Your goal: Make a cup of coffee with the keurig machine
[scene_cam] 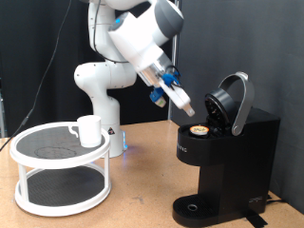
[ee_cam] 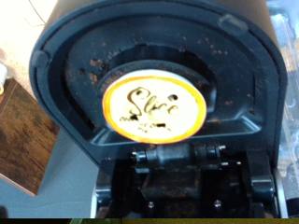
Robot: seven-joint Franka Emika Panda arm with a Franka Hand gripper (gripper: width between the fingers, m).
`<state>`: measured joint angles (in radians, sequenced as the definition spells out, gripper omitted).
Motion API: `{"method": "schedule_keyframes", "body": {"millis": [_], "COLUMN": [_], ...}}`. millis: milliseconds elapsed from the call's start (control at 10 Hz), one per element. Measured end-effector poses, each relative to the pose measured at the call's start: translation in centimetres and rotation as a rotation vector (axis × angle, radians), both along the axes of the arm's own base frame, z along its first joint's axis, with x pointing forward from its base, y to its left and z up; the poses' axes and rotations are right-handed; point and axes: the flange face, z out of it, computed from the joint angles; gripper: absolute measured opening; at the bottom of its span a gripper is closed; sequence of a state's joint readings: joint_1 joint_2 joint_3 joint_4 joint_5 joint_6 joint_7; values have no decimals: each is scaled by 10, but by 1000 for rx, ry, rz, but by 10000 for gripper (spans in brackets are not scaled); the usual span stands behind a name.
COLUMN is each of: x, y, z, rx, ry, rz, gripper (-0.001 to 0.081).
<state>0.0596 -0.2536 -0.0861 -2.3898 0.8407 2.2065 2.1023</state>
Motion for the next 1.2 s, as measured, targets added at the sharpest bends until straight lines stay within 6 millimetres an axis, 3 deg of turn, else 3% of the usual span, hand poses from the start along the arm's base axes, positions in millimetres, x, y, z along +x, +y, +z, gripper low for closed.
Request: {"method": "schedule_keyframes", "body": {"millis": [300, 900, 1200], "x": [1, 11, 12], "y": [2, 10, 12], "z": [3, 72, 81], "rx": [28, 116, 124], "ry": [-5, -78, -74], "rz": [-9, 17, 17], "gripper": [734, 734, 734]}}
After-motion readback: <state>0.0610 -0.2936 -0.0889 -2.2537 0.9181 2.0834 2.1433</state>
